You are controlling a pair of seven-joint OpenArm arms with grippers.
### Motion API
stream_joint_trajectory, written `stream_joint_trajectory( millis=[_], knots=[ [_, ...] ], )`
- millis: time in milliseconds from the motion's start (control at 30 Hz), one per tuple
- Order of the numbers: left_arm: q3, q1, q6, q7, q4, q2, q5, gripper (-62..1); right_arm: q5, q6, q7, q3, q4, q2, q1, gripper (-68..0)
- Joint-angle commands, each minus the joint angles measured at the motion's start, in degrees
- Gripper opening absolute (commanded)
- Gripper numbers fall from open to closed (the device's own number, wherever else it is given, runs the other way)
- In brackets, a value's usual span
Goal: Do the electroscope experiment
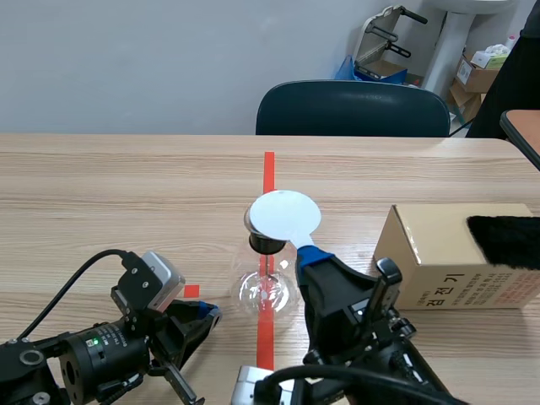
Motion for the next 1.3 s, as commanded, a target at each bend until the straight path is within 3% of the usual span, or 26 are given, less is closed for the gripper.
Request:
stream_joint_trajectory(
  millis=[0,733,967,1267],
  knots=[
    [-0.5,0.5,0.1,-0.6,0.7,0.0,0.2,-58.2,-0.2,-0.7,-1.8,0.2,0.9,0.7,0.7,-66.5],
    [-0.5,0.5,0.1,-0.6,0.7,0.0,0.2,-58.2,-0.2,-0.7,-30.7,0.2,0.9,0.8,0.6,-66.5],
    [-0.5,0.5,0.1,-0.6,0.7,0.0,0.2,-58.2,-0.2,-0.7,-33.5,0.2,0.9,0.8,0.6,-66.5],
    [-0.5,0.5,0.1,-0.6,0.7,0.0,0.2,-58.2,-0.2,-0.7,-32.6,0.2,0.9,0.8,0.6,-66.5]
  ],
)
